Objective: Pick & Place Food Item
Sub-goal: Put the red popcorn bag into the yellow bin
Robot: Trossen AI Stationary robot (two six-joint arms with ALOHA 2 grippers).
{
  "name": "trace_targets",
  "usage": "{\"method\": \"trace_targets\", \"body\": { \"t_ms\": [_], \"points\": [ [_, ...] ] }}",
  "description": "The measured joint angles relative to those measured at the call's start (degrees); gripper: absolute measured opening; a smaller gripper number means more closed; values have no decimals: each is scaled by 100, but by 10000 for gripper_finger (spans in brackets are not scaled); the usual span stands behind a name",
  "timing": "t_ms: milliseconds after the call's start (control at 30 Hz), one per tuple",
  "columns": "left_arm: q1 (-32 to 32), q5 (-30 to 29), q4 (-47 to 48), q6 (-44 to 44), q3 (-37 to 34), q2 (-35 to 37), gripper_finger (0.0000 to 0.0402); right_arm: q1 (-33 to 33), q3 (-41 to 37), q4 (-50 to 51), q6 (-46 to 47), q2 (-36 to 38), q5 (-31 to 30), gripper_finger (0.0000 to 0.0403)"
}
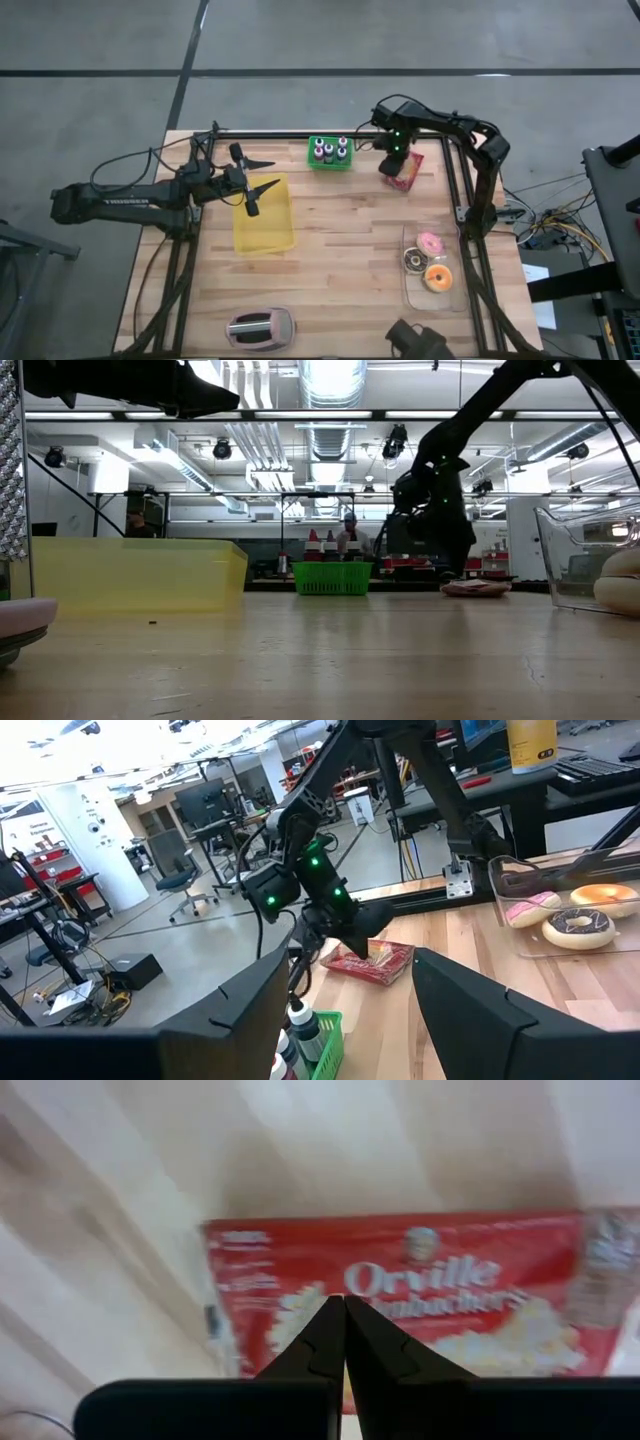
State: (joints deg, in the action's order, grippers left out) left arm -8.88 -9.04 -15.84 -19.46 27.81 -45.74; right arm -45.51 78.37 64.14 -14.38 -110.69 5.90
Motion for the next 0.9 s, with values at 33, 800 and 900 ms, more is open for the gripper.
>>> {"method": "trace_targets", "body": {
  "t_ms": [33, 800, 900],
  "points": [
    [0, 0, 0, -2, 0, 0, 218, -58, 0, 1, 5, -1, -9, 7],
    [0, 0, 1, -2, 0, 0, 218, -50, -413, -138, -18, -7, 63, 7],
    [0, 0, 1, -2, 0, 0, 218, 12, -426, -143, -39, -7, 178, 7]
  ]
}}
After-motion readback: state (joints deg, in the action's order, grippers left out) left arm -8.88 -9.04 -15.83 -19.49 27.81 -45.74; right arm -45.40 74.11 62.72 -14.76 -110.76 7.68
